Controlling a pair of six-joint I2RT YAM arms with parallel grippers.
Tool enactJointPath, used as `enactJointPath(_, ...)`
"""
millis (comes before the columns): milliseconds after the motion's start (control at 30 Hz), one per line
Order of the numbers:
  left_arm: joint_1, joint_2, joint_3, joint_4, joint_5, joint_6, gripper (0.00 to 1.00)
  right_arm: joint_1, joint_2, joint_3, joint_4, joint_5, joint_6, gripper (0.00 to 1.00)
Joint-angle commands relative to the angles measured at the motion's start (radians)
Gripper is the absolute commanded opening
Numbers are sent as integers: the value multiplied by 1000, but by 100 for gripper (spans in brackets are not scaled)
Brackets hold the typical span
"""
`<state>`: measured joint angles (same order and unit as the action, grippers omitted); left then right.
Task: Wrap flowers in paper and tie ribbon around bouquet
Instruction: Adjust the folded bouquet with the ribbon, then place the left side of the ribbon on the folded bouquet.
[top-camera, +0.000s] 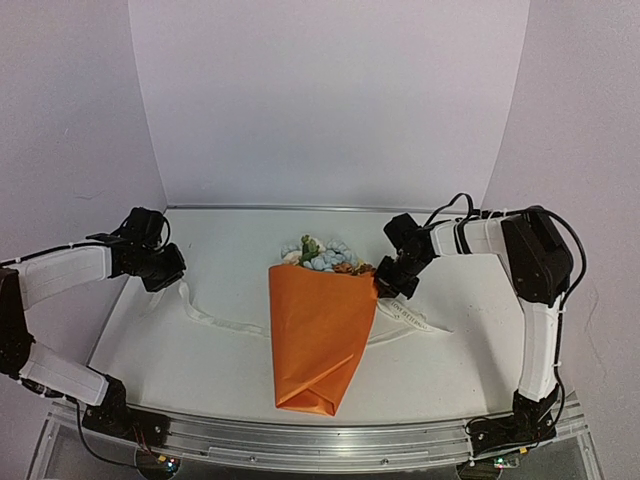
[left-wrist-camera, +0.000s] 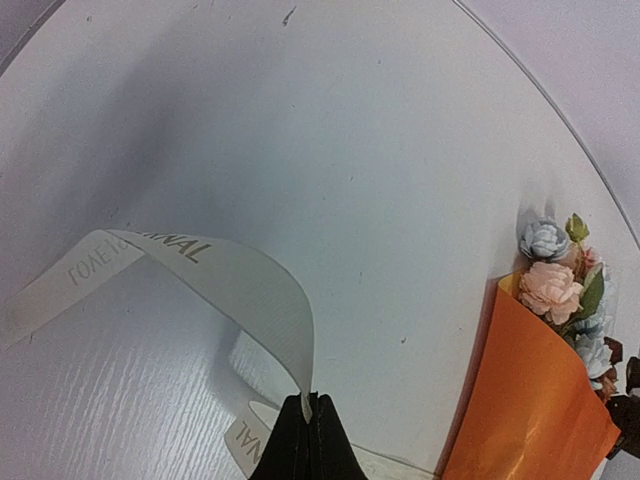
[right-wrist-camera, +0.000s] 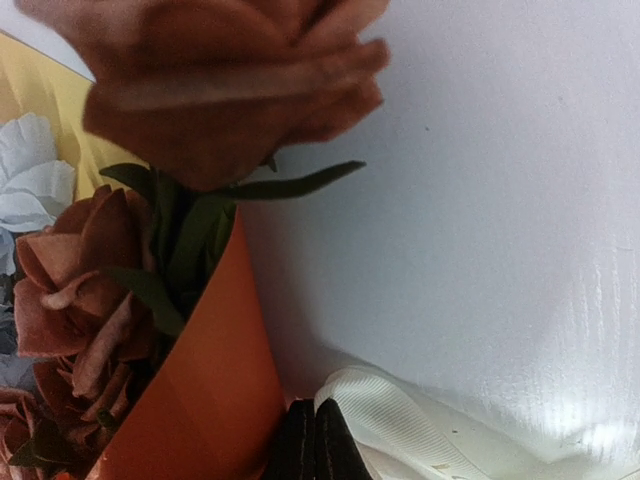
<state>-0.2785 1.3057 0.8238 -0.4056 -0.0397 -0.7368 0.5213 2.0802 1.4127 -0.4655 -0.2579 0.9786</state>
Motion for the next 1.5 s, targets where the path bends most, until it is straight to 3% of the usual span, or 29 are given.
enactJointPath(0,-19,-48,28,37,12,3,0,-1,36,70,-10,-26,-11,0)
enactJointPath(267,-28,-68,24,43,12,11,0,-4,30,120,-84,-4,-39,0)
enactJointPath(533,-136,-94,69,239,154,196,0,-63,-231,-56,-234,124,-122,0)
enactJointPath(667,-308,12,197,285,186,352,0,-84,-369,-108,-338,183,-202,0)
enactJointPath(800,-547,184,362,287,198,546,0,-94,-457,-163,-395,213,-252,0)
enactJointPath(900,-725,340,488,237,213,686,0,-105,-496,-197,-412,214,-260,0)
enactJointPath(1000,-820,483,580,164,268,764,0,-113,-511,-214,-418,207,-262,0)
enactJointPath(1167,-886,624,668,130,254,808,1,-119,-494,-191,-429,177,-273,0)
enactJointPath(1467,-888,687,736,169,304,842,3,-122,-434,-85,-468,162,-311,0)
